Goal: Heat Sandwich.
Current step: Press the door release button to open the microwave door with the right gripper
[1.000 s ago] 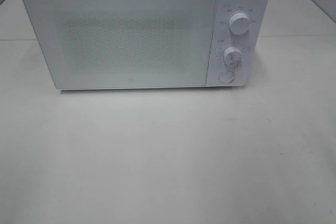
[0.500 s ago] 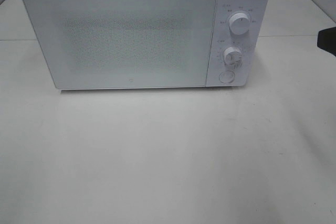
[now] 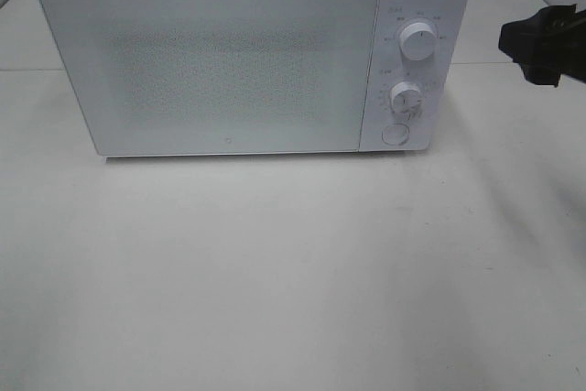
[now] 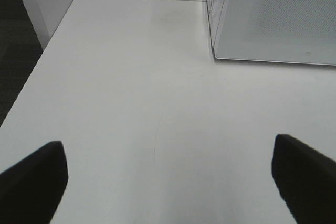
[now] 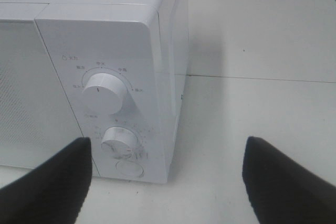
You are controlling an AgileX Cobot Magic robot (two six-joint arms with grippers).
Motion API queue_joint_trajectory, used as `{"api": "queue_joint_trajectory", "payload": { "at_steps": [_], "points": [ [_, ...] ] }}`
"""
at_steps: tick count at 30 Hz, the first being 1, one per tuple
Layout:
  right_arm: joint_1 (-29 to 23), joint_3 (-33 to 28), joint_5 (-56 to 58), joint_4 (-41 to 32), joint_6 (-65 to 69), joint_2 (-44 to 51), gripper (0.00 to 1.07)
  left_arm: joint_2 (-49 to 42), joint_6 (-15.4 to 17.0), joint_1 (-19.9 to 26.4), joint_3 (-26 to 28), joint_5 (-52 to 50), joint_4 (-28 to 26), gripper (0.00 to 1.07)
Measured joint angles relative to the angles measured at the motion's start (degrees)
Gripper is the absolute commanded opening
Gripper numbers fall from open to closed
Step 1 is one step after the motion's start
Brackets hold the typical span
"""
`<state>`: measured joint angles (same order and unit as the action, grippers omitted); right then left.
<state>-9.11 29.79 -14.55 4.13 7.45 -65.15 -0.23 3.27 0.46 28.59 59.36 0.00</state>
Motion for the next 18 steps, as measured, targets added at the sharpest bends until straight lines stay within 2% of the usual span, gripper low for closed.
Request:
{"api": "queue_joint_trajectory", "payload": {
  "at_steps": [10, 14, 18],
  "points": [
    [0.0, -4.24, -16.39, -0.23, 0.0, -9.34, 0.76, 0.0, 0.0, 0.0, 0.0, 0.0, 0.0, 1.01],
    [0.0, -6.76, -23.09, -2.75, -0.06, -12.89, 0.76, 0.0, 0.0, 0.0, 0.0, 0.0, 0.0, 1.01],
    [-1.55, -9.4, -29.22, -8.19, -3.44, -16.1, 0.76, 0.0, 0.0, 0.0, 0.0, 0.0, 0.0, 1.01]
  ]
}}
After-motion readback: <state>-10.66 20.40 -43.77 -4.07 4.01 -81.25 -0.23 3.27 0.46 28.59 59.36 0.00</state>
